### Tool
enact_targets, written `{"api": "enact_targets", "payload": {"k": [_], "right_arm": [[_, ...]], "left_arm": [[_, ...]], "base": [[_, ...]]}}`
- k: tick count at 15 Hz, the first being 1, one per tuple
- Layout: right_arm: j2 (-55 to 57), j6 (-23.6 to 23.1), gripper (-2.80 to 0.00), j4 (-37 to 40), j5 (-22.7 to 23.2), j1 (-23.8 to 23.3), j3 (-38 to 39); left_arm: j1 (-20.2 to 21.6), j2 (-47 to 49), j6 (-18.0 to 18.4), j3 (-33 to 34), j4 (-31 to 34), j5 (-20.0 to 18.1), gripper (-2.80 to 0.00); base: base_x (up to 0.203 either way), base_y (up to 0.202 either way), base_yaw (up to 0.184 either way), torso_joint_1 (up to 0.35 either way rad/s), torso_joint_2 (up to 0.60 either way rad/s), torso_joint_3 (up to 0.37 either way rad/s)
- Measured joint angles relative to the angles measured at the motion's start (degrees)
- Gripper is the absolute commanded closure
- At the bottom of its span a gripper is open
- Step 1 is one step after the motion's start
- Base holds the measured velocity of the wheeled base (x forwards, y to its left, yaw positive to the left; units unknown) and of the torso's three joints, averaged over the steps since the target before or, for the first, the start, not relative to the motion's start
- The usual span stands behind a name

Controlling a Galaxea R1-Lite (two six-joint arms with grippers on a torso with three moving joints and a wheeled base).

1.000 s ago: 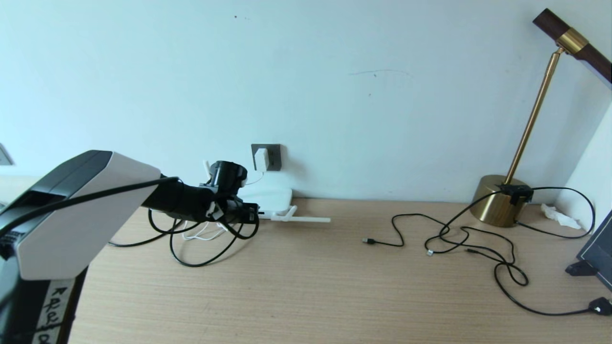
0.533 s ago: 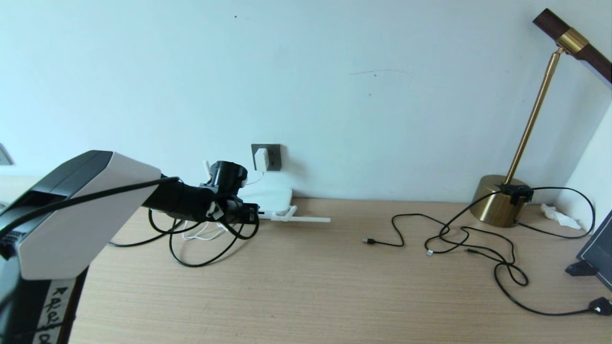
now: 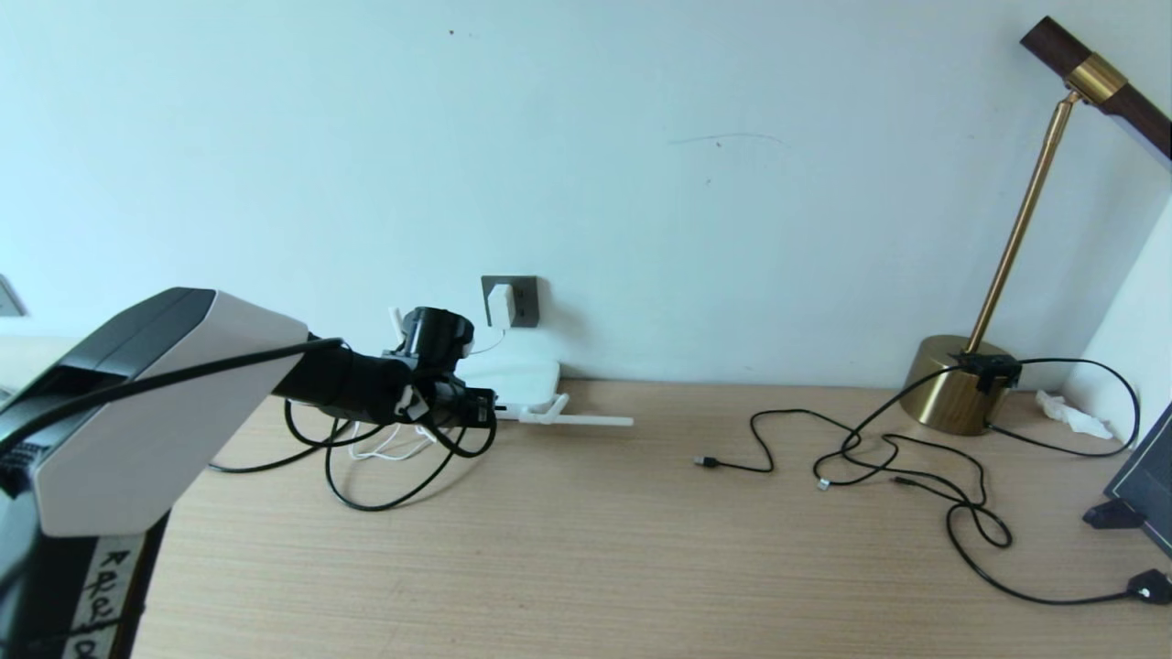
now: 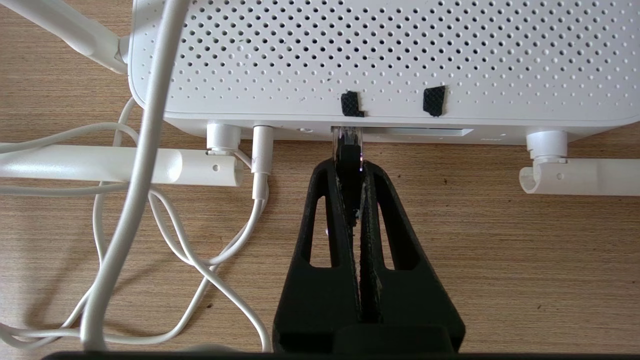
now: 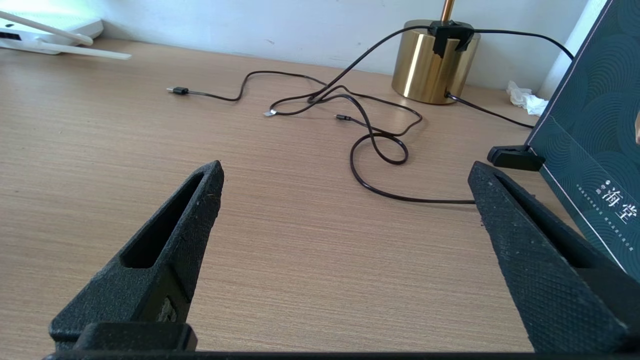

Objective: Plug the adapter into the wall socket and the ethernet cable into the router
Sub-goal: Align cable and router interface, then plug cable into router interface

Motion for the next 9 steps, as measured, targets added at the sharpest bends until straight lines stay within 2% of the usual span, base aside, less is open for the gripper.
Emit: {"api": "enact_targets", "payload": {"k": [9], "right_arm": [[0.00,0.01,-2.80,0.02,0.00,0.00,0.00]], "left_arm": [[0.00,0.28,-0.04,0.04,-0.10,0.00,0.00]], "base": [[0.000,0.000,0.000,0.000,0.00,0.000]]}}
